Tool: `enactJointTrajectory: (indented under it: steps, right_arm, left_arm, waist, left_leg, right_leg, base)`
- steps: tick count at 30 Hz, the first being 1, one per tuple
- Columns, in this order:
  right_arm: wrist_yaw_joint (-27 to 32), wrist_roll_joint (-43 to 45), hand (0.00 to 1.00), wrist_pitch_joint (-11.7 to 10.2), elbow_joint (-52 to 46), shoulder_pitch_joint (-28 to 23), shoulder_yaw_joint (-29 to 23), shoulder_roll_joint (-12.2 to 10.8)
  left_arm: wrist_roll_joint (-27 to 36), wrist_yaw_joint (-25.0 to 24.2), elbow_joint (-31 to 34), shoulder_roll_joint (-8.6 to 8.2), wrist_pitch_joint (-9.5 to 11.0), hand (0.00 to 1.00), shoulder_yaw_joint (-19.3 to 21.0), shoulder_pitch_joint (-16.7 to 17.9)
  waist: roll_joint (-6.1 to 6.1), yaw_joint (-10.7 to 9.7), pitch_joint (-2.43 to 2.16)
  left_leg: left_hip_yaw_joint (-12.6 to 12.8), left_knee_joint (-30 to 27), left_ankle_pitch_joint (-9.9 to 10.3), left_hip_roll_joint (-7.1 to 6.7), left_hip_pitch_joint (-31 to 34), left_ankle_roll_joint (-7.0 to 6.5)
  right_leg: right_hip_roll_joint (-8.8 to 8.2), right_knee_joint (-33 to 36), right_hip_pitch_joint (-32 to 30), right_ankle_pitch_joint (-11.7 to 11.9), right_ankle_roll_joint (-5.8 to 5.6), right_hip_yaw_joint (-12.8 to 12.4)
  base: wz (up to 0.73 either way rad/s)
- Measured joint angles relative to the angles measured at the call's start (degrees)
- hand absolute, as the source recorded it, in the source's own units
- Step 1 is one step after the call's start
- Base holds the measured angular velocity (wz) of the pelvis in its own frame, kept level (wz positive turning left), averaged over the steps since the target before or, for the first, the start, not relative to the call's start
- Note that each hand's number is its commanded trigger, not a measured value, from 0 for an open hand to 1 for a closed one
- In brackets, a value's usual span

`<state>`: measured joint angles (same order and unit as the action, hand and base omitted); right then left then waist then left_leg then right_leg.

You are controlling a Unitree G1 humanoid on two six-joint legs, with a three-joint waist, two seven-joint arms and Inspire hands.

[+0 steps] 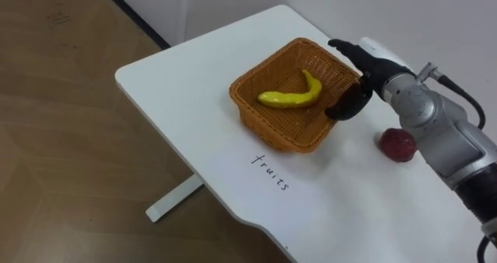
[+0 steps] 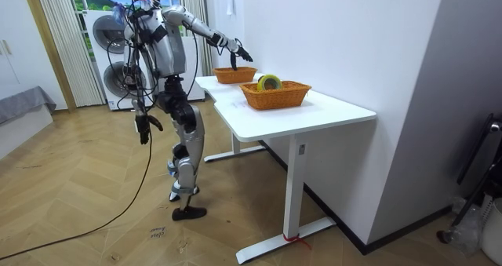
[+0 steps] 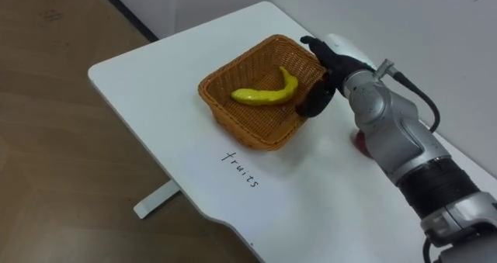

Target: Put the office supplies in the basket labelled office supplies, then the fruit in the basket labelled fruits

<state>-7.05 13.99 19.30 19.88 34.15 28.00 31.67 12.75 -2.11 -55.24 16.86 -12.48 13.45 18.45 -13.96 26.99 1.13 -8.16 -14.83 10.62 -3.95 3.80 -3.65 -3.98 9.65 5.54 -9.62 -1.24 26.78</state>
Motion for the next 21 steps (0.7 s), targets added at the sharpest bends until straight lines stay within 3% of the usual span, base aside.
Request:
enactJointTrajectory:
  steps: [9, 15, 21]
  right_arm:
    - [0.0, -0.03, 0.0, -0.3, -1.83, 0.0, -0.25, 0.07]
    - [0.0, -0.1, 0.0, -1.18, -4.22, 0.0, -0.27, 0.09]
    - [0.0, -0.73, 0.0, -2.25, -5.67, -0.01, -3.19, 0.09]
  left_arm:
    - [0.16, -0.02, -0.4, -0.12, 0.1, 0.0, 1.08, -0.11]
    - [0.47, 0.29, -2.87, -0.36, 0.51, 0.0, 1.06, -1.23]
    - [2.94, 0.76, -4.29, -1.78, 0.56, 0.0, 1.03, -1.06]
  waist:
    - [-0.2, -1.22, -0.16]
    - [0.24, -2.43, -0.18]
    - [2.39, -5.54, -0.29]
  left_leg:
    - [0.1, -0.13, 0.0, 0.02, 0.59, 0.01]
    - [0.56, -0.13, 0.01, 0.01, 0.16, -0.03]
    - [1.39, -0.59, 0.19, 0.01, -0.6, -0.3]
  right_leg:
    - [-0.05, 0.06, -0.68, 0.0, 0.0, -0.11]
    - [-0.04, 0.04, -0.66, 0.0, 0.0, -1.7]
    - [-0.46, 0.25, 0.01, 0.0, -0.01, -2.73]
  base:
    - [0.0]
    - [-0.03]
    - [-0.06]
